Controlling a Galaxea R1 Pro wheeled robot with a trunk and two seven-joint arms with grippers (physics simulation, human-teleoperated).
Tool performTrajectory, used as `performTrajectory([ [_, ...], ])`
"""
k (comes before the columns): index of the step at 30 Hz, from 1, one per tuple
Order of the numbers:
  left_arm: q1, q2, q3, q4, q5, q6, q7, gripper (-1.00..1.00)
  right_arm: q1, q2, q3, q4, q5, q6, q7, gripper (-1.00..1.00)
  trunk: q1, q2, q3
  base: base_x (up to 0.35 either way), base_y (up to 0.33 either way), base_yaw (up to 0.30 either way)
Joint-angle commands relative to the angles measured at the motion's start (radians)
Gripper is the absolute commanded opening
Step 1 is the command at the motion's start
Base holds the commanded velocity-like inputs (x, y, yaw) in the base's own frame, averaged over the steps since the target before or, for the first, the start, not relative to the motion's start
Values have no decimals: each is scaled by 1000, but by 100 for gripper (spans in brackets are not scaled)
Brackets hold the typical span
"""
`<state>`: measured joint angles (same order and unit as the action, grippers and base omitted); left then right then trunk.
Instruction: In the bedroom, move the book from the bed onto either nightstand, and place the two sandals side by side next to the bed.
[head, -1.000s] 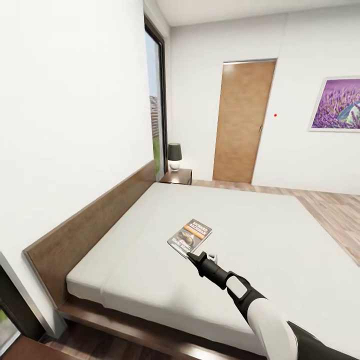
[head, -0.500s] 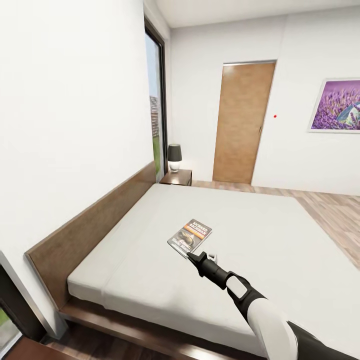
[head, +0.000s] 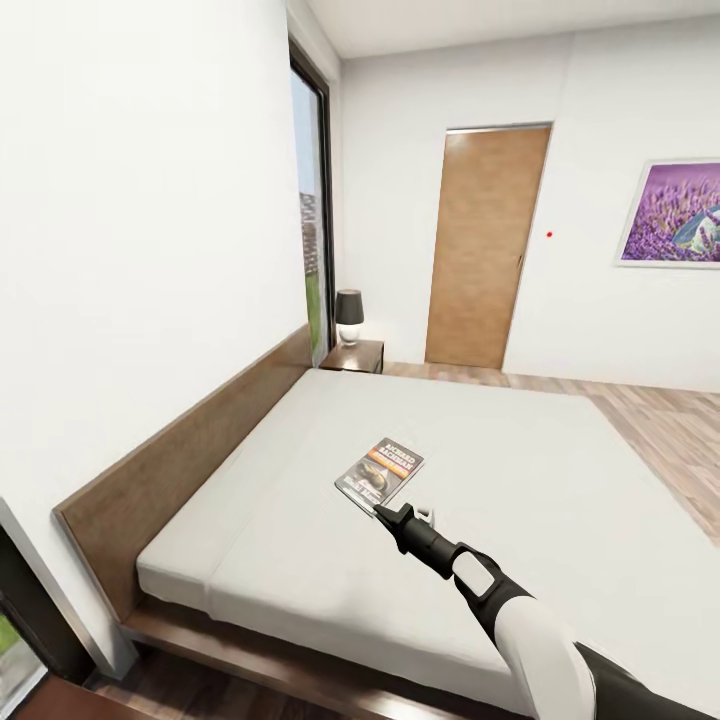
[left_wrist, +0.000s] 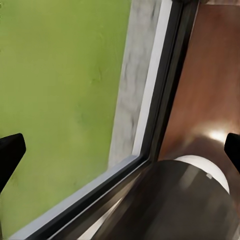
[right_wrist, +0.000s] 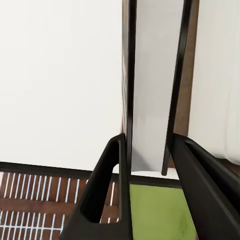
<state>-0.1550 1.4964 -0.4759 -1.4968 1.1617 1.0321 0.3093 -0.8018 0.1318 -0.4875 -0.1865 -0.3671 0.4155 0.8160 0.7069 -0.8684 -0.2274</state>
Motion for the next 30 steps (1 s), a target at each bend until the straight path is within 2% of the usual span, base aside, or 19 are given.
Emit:
performTrajectory([
  [1,-6,1,-7,-1,11,1,10,100,0,0,-1,-1,-6,7,0,-100,-4,6,2,0,0,0],
  [30,-6,1,-7,-1,10,1,11,100,0,0,-2,-1,-6,8,0,-100,-115,209,93,0,0,0],
])
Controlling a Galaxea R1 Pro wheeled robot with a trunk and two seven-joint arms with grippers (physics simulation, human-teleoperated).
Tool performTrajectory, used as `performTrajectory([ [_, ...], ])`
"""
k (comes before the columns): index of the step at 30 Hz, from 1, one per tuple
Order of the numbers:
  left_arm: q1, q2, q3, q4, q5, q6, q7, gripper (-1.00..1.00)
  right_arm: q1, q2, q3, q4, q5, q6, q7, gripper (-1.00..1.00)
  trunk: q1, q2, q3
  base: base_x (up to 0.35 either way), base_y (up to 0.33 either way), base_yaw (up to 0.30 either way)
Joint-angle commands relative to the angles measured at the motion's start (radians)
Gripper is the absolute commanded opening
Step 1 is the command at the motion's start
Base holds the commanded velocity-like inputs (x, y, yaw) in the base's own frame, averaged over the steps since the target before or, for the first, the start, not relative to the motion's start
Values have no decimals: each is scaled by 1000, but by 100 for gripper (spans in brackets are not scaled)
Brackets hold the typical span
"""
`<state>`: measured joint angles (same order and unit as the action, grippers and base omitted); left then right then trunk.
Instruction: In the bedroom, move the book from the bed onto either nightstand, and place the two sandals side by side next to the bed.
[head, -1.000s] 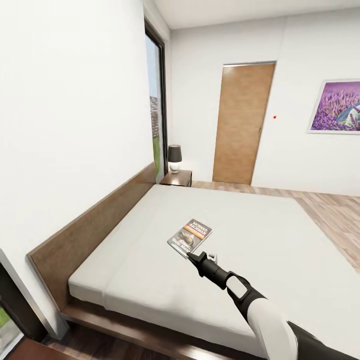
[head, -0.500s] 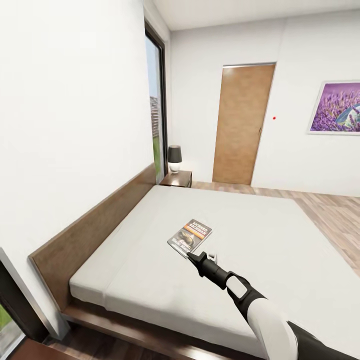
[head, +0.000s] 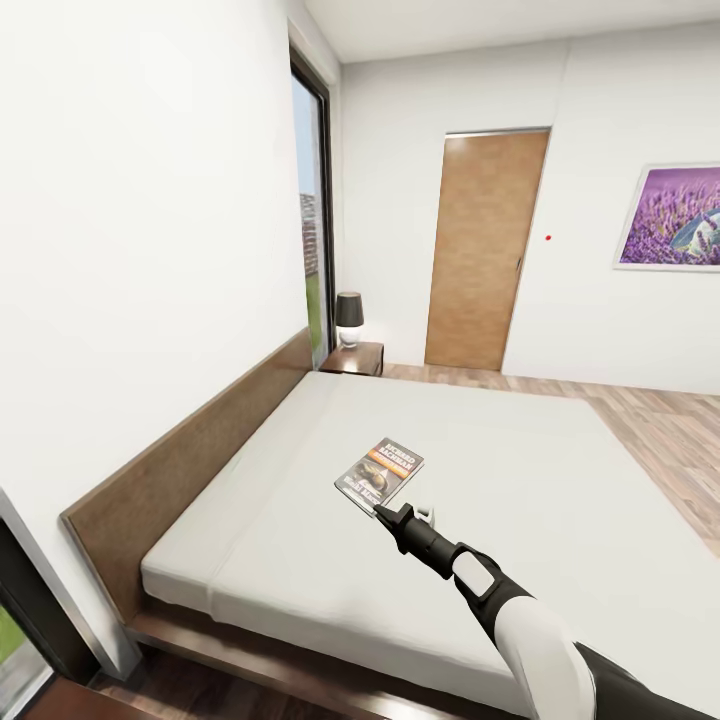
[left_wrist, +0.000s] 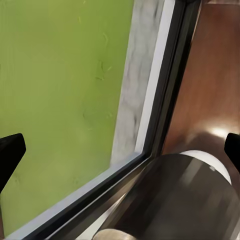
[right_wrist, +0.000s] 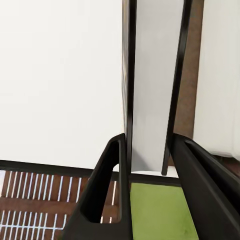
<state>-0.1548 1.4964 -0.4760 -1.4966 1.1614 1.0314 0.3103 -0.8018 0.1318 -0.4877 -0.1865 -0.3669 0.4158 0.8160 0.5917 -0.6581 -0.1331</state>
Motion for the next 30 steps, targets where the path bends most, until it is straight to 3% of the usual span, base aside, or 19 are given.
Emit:
performTrajectory([
  [1,-6,1,-7,-1,11,1,10,100,-1,0,-2,-1,-6,8,0,-100,-4,6,2,0,0,0],
  [30,-6,-8,-7,-1,11,2,10,100,-1,0,-2,-1,-6,9,0,-100,-115,209,92,0,0,0],
])
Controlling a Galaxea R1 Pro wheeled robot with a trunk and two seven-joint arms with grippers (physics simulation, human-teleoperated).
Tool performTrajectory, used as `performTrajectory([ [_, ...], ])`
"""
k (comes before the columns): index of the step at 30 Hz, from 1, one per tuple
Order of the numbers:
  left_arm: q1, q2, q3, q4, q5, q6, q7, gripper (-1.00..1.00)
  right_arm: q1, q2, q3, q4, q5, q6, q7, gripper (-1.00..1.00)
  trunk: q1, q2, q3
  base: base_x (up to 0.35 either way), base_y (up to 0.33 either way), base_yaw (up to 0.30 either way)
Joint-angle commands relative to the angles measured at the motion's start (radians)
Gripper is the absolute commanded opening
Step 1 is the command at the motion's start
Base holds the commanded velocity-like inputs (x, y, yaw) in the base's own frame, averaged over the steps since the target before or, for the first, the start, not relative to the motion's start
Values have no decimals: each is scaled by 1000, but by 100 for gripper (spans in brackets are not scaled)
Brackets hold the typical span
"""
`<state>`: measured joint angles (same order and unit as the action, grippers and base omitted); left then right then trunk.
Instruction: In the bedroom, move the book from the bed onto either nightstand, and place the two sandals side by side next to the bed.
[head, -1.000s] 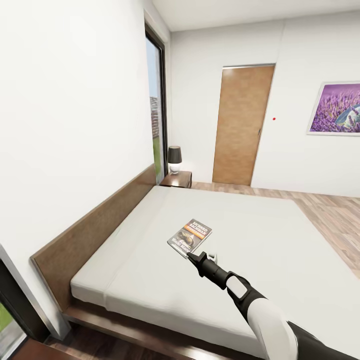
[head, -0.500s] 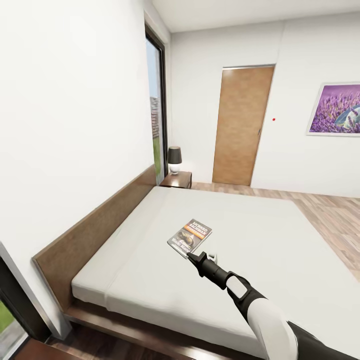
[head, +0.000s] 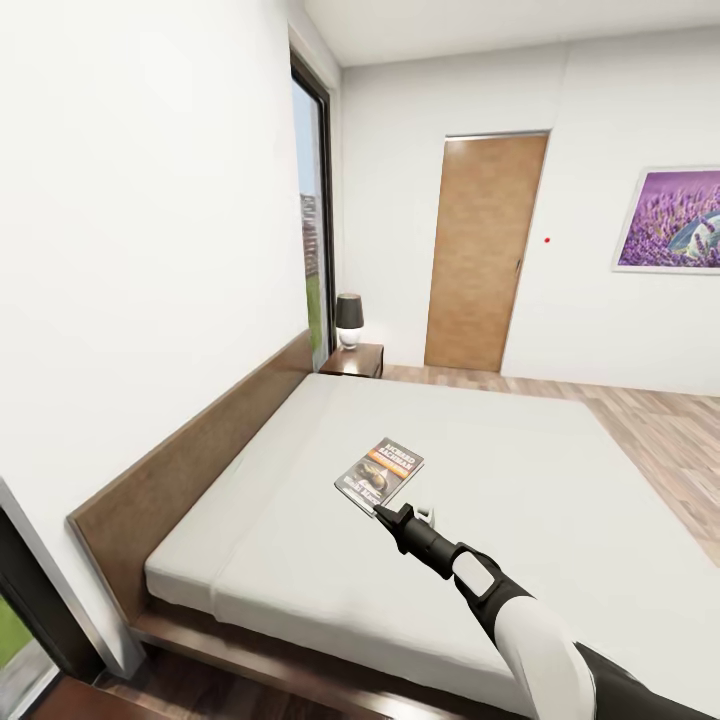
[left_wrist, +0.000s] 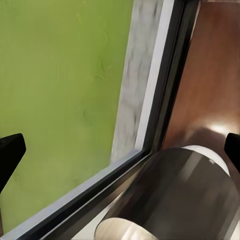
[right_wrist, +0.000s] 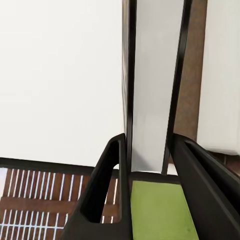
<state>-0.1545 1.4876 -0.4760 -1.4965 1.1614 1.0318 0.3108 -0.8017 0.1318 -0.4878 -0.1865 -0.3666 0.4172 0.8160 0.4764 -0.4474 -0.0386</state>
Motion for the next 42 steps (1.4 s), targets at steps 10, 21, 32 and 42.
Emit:
performTrajectory([
  [10,-7,1,-7,-1,11,2,10,100,-1,0,-2,-1,-6,8,0,-100,-26,47,20,0,0,0],
  [21,-7,1,-7,-1,11,2,10,100,-1,0,-1,-1,-6,8,0,-100,-26,47,20,0,0,0],
  [32,-7,0,-7,-1,11,1,10,100,-1,0,-1,-1,-6,8,0,-100,-26,47,20,0,0,0],
  [42,-7,0,-7,-1,11,1,10,100,-1,0,-1,-1,-6,6,0,-100,-26,47,20,0,0,0],
])
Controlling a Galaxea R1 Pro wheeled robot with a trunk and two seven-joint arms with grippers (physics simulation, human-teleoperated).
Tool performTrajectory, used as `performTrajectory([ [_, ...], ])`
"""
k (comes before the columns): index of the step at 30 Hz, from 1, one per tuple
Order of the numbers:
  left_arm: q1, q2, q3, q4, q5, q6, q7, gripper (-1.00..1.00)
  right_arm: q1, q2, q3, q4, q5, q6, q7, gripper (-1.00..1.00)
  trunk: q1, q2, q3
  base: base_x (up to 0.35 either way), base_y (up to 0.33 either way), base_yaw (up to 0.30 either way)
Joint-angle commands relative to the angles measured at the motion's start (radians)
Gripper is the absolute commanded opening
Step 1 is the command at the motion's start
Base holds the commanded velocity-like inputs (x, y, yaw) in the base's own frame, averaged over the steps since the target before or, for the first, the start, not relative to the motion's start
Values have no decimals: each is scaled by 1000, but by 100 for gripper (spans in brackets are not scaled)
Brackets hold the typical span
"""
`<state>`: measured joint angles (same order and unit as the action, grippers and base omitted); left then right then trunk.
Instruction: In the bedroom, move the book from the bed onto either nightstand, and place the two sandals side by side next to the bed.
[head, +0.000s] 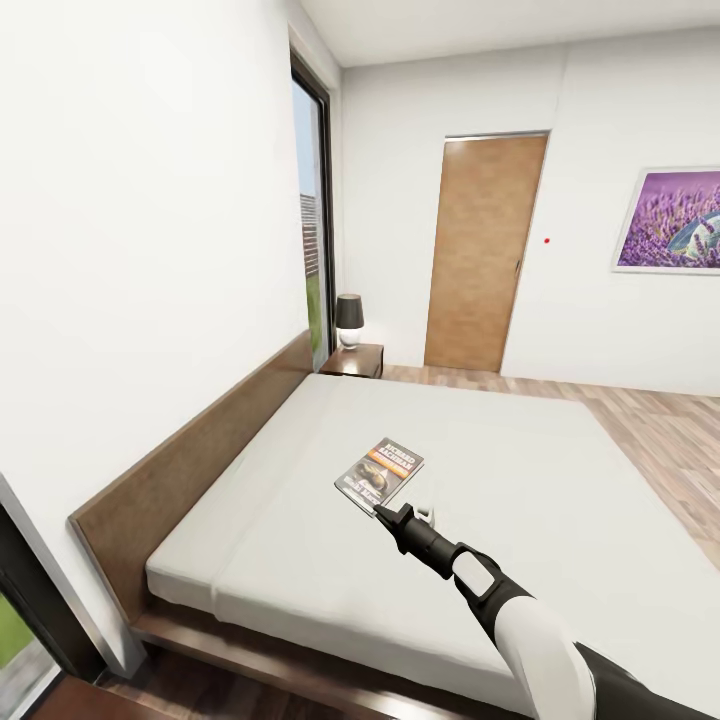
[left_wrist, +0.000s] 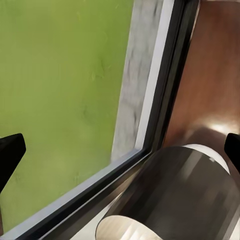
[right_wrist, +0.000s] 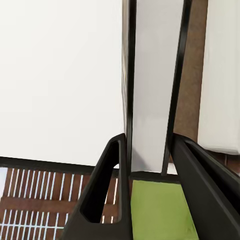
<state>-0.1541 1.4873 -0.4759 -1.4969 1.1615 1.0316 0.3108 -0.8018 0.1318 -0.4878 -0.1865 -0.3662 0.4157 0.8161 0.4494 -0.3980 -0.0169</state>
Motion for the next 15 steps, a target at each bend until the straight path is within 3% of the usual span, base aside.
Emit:
performTrajectory([
  [1,-7,1,-7,-1,10,1,10,100,0,0,-1,-1,-7,8,0,-100,1,-2,-2,0,0,0],
  [15,-7,1,-7,-2,11,2,10,100,0,0,-2,-1,-7,12,0,-100,1,-2,-2,0,0,0],
])
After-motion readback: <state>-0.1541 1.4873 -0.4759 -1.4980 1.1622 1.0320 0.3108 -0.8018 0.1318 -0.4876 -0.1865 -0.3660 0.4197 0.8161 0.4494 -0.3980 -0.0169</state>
